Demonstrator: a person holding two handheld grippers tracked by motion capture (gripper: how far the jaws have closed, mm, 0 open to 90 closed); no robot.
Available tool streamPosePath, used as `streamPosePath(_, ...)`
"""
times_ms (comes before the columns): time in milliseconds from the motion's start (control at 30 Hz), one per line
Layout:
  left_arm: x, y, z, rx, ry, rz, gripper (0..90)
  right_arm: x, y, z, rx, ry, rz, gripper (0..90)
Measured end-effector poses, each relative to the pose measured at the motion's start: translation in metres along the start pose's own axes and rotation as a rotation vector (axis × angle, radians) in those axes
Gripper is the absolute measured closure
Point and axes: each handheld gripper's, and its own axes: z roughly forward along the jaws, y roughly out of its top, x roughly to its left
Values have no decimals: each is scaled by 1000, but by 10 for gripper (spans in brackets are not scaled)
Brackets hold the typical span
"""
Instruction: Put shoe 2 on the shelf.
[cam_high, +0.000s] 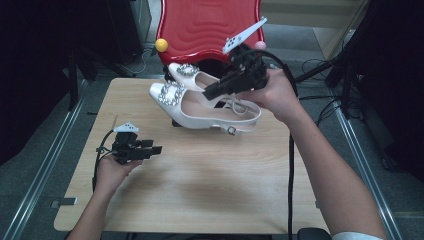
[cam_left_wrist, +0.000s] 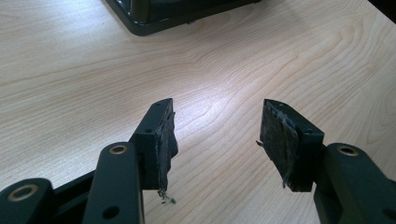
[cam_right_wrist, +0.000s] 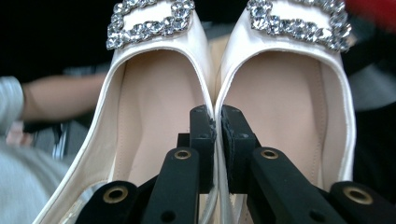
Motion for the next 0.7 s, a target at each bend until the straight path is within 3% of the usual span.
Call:
streamPosePath(133, -1, 0, 1, 7, 1, 8, 451, 1, 15, -17, -75, -37, 48, 862)
streamPosePath(400, -1, 0, 3, 15, 0, 15, 451, -15, 36, -42, -279, -124, 218, 863)
streamPosePath(700, 2, 2, 2, -3, -24, 1, 453, -38, 55, -54, -460, -293, 355, 864)
